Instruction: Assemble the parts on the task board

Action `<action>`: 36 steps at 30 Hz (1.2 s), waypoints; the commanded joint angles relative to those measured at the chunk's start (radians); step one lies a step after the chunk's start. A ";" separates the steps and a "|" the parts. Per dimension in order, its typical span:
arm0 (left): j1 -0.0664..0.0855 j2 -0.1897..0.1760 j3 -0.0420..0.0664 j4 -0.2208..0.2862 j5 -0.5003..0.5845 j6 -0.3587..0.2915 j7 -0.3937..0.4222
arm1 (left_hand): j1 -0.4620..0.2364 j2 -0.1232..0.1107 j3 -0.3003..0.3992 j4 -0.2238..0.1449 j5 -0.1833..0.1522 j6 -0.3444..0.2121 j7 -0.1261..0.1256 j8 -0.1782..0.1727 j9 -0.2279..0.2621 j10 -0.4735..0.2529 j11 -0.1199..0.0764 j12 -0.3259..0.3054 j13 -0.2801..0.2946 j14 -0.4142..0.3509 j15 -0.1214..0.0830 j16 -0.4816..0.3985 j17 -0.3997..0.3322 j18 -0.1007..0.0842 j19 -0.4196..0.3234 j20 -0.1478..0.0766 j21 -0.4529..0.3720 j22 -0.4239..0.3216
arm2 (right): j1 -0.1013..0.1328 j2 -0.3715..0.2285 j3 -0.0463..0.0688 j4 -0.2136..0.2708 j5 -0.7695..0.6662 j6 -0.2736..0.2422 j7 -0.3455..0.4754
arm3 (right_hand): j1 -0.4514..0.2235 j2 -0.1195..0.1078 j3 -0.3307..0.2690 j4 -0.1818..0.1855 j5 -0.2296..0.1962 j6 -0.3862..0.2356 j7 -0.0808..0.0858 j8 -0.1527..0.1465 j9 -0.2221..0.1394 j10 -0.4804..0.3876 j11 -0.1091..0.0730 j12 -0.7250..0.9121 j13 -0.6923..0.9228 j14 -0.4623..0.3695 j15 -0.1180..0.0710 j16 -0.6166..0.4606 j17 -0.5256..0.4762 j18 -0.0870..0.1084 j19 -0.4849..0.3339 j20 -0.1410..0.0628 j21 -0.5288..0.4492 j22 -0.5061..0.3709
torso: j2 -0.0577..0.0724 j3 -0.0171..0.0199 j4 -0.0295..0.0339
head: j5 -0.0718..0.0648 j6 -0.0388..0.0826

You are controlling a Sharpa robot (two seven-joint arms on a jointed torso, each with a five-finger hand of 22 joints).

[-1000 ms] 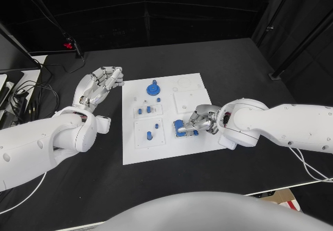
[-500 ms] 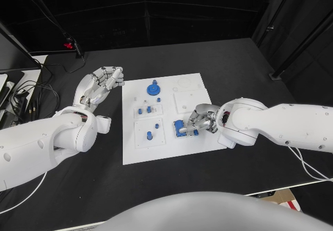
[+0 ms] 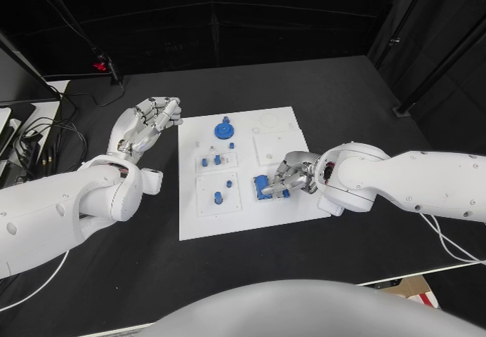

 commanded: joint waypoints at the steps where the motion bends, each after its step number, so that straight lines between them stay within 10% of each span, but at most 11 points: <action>1: 0.001 0.002 0.001 0.000 0.000 0.009 0.041 | 0.007 0.000 -0.006 0.001 0.006 -0.010 0.141 0.004 -0.001 -0.006 0.001 0.005 -0.001 -0.006 -0.003 0.005 -0.001 -0.016 0.000 0.003 0.000 -0.001 | 0.000 0.004 -0.001 -0.002 -0.009 0.015 -0.007 | 0.057 0.037 0.012 -0.010 0.012 -0.011 -0.001 0.004 0.004 0.108 -0.012 -0.006 0.253 0.105 -0.010 0.002 0.263 -0.007 0.106 -0.009 0.003 0.263 | -0.001 -0.0003 0.0010 | -0.006 0.000; 29: 0.001 0.001 0.001 0.001 0.000 0.012 0.038 | 0.008 0.001 -0.006 0.001 0.008 -0.010 0.141 0.006 -0.002 -0.007 0.001 0.006 -0.003 -0.006 -0.003 0.006 -0.003 -0.016 0.000 0.003 0.000 -0.001 | 0.000 0.020 -0.001 -0.020 -0.029 -0.013 -0.005 | 0.076 0.054 0.043 -0.011 0.047 -0.015 -0.001 0.001 0.017 0.108 -0.012 -0.006 0.253 0.105 -0.010 0.002 0.263 -0.007 0.106 -0.010 0.003 0.263 | 0.000 0.0004 0.0006 | -0.007 0.000; 36: 0.001 0.000 0.001 0.000 0.000 0.014 0.038 | 0.008 0.001 -0.006 0.001 0.008 -0.010 0.141 0.006 -0.002 -0.007 0.001 0.006 -0.003 -0.006 -0.003 0.006 -0.003 -0.016 0.000 0.003 0.000 -0.001 | 0.000 -0.043 -0.001 0.034 -0.026 -0.137 0.112 | 0.032 0.005 0.011 0.020 0.072 -0.026 0.008 -0.009 0.022 0.108 -0.005 -0.006 0.253 0.105 -0.009 0.002 0.263 -0.007 0.106 -0.009 0.003 0.263 | -0.001 0.0009 -0.0001 | -0.005 0.000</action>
